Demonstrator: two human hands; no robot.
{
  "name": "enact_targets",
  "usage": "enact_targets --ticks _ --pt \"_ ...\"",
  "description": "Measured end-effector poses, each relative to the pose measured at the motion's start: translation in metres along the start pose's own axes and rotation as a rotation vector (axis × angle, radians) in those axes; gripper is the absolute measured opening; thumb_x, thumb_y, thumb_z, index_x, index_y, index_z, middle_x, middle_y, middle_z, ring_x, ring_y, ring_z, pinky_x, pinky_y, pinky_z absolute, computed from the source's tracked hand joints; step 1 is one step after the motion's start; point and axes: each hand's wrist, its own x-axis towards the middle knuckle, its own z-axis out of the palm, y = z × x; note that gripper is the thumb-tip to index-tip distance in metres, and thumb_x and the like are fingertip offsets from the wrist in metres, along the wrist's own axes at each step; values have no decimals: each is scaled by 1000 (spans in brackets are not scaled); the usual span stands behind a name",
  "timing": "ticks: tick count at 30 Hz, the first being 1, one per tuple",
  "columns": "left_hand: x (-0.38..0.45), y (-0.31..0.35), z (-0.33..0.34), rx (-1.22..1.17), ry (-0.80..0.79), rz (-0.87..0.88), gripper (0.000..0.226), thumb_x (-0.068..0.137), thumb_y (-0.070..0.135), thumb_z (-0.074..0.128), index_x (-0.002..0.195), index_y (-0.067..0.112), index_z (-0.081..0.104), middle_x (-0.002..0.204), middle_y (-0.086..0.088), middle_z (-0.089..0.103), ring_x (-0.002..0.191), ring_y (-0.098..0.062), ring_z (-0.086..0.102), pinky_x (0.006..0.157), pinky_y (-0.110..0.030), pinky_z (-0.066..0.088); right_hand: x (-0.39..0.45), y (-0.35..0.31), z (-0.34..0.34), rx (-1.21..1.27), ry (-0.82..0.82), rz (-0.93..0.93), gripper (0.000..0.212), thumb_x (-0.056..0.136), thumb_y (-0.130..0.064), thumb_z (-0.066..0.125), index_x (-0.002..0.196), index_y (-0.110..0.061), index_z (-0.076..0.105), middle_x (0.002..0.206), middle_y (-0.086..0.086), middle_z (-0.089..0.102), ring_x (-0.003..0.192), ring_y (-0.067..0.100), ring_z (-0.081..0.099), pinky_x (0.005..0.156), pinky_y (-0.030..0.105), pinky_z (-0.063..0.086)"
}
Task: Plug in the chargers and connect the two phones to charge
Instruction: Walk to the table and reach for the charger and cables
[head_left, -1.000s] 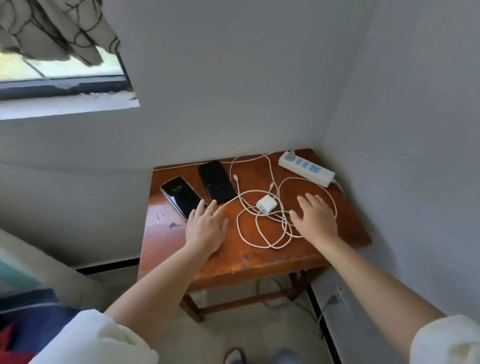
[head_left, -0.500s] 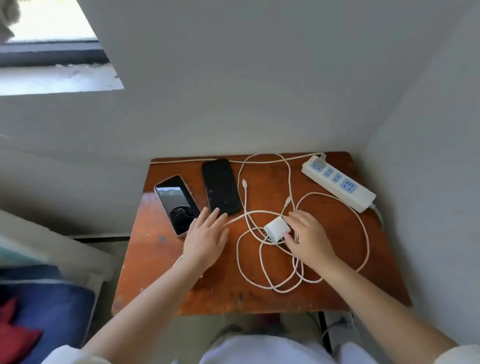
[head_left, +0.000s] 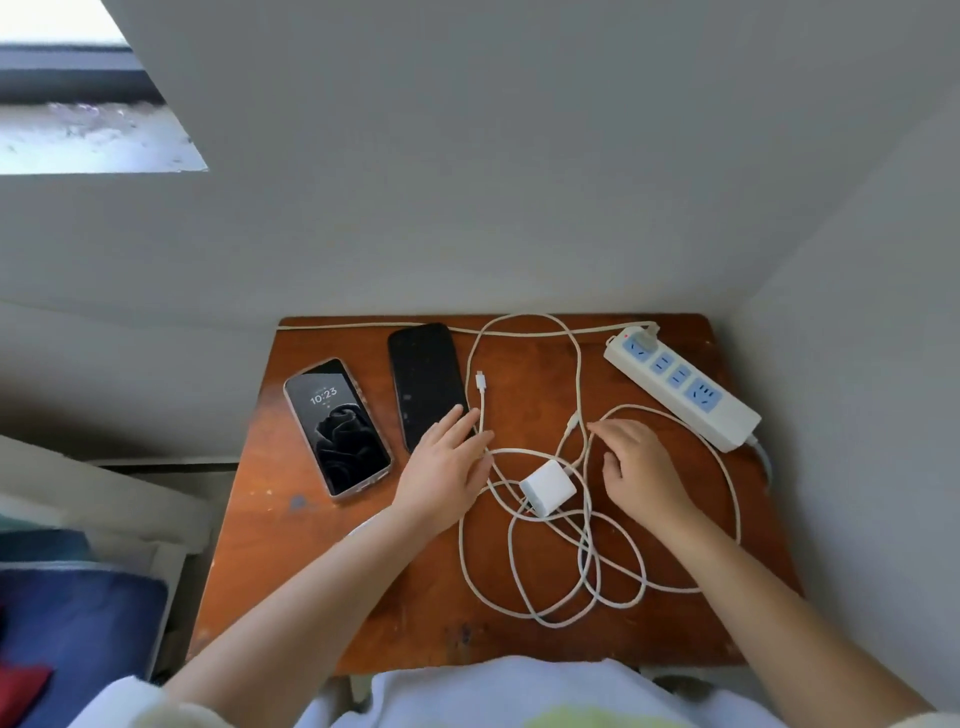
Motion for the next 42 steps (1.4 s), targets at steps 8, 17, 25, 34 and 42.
enact_targets --ticks 8,17,25,34,42 --pt "25 17 2 4 -140 164 30 92 33 43 106 18 65 147 1 32 140 -14 12 112 -31 14 17 15 -4 -280 -272 -120 47 91 -8 49 136 -16 36 141 6 44 135 18 31 116 41 6" --pt "22 16 5 1 -233 186 32 90 35 47 90 14 71 146 5 33 139 -10 11 114 -32 16 5 18 -14 -290 -181 -159 26 89 -14 55 115 -14 59 111 4 64 102 21 57 91 31 42" --pt "15 7 2 76 -211 91 33 91 37 45 108 16 64 149 0 28 141 -15 8 114 -34 14 26 -7 -2 -321 -501 -448 49 89 -18 55 135 -21 39 132 1 54 121 18 45 107 35 24" --pt "5 -7 17 257 -254 -91 57 95 38 23 142 18 -1 154 -4 -8 139 -20 -16 110 -36 -11 7 -15 12 -442 -501 -544 70 76 -53 61 135 -21 40 134 4 47 123 22 38 105 46 14" --pt "16 19 38 241 -312 19 61 94 47 20 141 19 -6 154 -2 -10 139 -18 -17 107 -33 -14 -27 21 -32 -490 -240 -280 44 80 -34 60 118 -14 54 120 3 59 115 21 46 100 41 22"
